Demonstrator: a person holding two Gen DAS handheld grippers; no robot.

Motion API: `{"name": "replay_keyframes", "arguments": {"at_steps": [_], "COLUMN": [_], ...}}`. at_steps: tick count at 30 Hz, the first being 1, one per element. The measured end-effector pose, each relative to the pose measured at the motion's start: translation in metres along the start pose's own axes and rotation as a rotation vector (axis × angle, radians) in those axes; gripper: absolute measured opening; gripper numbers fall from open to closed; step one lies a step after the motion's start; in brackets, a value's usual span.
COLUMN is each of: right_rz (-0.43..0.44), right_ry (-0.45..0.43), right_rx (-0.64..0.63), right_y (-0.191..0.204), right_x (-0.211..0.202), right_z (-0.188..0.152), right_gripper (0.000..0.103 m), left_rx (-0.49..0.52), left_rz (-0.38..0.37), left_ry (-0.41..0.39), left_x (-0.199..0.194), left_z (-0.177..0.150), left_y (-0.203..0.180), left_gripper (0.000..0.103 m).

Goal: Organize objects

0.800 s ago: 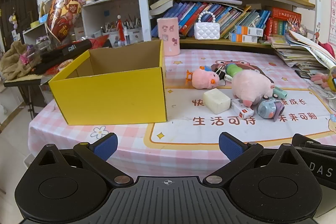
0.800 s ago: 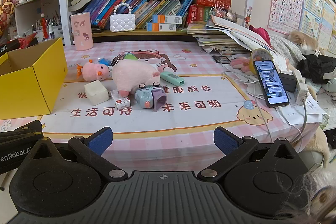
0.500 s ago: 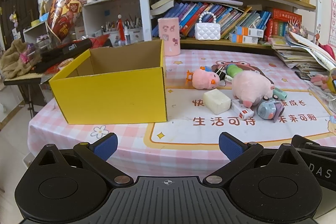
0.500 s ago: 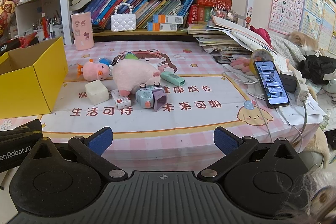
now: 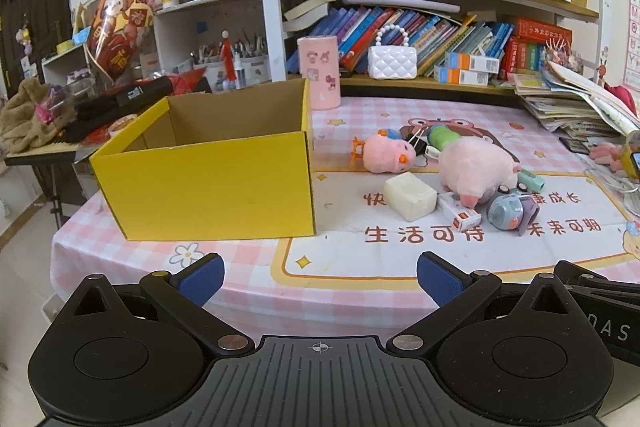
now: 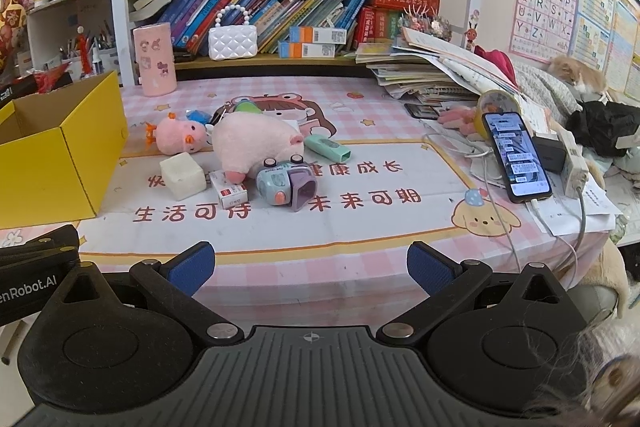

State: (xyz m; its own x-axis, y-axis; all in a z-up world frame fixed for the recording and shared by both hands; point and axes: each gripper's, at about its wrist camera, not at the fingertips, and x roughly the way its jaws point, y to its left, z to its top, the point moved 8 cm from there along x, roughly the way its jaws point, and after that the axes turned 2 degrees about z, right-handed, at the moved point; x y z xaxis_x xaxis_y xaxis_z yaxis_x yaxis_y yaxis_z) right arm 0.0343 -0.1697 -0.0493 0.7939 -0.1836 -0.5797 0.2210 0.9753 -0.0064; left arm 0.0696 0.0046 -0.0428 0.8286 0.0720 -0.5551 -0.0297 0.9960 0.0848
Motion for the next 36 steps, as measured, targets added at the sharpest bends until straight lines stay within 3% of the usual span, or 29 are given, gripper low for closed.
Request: {"name": "replay_keyframes", "arguments": {"at_steps": [19,36], "right_rz": [-0.014,0.041], "right_ry": [-0.001,0.005], "right_rx": [-0.009,0.02], "right_y": [0.0004,0.0], "right_x": [0.006,0.0016], "right_z": [-0.002,-0.0047], "right_gripper": [0.103,0.103], "left_rx": [-0.004,0.038], "left_rz": [-0.003,0.037], "left_ry": [0.001,-0.022], "left_x": [0.0017,-0.0051], "left_z": [0.0004,0.0037], "left_y": [0.0007,-0.0008], "left_gripper": [0.103,0.103]}}
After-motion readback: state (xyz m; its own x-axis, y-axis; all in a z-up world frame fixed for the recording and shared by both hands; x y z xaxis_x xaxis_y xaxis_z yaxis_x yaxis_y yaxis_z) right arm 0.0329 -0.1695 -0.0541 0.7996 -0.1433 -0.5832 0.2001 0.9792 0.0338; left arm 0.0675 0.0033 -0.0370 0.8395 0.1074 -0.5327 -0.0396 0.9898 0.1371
